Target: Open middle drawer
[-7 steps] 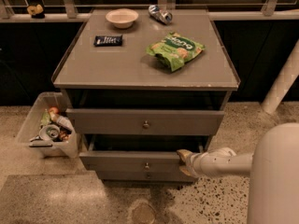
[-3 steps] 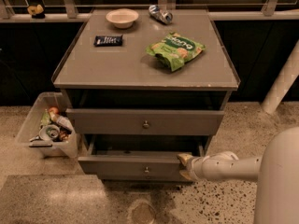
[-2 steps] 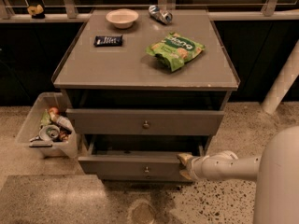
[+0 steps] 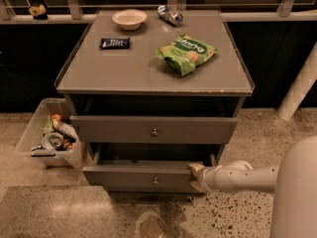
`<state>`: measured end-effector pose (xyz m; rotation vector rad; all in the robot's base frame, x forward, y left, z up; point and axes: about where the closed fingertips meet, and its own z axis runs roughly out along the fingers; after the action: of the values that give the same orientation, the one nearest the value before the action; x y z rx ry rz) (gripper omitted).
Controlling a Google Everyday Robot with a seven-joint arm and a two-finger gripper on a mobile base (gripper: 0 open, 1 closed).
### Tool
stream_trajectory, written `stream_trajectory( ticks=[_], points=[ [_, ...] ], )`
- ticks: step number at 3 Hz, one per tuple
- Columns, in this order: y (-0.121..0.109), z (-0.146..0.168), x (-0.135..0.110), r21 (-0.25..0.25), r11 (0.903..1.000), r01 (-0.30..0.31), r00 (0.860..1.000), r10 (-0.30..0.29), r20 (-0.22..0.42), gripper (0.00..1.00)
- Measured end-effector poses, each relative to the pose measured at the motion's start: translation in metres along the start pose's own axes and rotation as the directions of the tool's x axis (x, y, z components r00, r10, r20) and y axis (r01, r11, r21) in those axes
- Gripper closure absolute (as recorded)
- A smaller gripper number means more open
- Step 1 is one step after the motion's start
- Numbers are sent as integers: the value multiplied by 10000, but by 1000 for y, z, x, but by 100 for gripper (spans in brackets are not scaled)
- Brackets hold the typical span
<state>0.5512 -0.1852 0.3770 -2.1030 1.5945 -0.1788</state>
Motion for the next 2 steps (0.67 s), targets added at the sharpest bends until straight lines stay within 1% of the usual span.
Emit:
stream_trajectory(
  ticks=[1,2],
  points=[
    [12,-1,-4,-123,9999,-21,9999,23,130,100],
    [10,-5,-5,-123,9999,-22,9999,23,131,100]
  ],
)
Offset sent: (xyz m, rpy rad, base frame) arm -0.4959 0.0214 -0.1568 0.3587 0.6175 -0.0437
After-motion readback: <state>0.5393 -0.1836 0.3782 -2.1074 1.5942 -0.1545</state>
